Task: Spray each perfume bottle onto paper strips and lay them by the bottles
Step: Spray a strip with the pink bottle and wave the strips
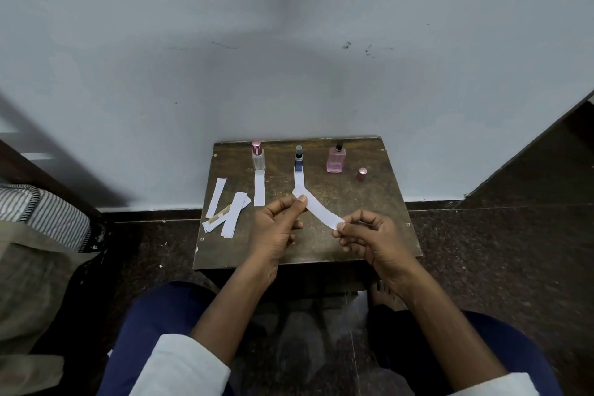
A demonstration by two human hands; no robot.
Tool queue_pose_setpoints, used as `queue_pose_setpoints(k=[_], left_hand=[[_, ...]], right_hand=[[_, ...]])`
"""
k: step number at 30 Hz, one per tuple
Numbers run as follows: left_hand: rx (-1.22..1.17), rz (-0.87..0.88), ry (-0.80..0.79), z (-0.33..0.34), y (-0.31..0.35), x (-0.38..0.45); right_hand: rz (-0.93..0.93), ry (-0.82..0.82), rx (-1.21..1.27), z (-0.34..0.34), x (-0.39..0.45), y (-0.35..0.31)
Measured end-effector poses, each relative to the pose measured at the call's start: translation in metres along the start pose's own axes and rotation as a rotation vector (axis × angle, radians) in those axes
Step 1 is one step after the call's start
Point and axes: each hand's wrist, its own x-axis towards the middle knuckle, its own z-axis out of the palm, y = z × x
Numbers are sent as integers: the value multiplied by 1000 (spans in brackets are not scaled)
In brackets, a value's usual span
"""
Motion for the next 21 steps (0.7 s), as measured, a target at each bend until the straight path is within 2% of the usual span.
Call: queue_pose_setpoints(k=[5,8,10,13,15,16,17,20,21], left_hand=[[302,229,43,-3,2,-5],[381,285,-4,-3,7,-7],[270,212,-182,-6,12,-7],[-147,79,-599,-11,19,-16],[-304,41,-720,-10,22,-23],[-207,55,-676,-8,20,-23],[22,111,-570,-8,15,-18],[957,350,-222,-14,-9,2],[1107,363,-147,-15,-12,2]], right_hand=[[26,0,-105,-6,3,3],[25,91,-247,-16,6,6],[-3,185,-407,-24,9,10],[-50,233,-554,-32,12,14],[-72,216,-617,-31,12,15],[-77,203,-652,-30,12,16],[-83,193,-688,-29,12,16],[-93,183,-772,-28,14,21],[-95,182,-787,-29,15,22]])
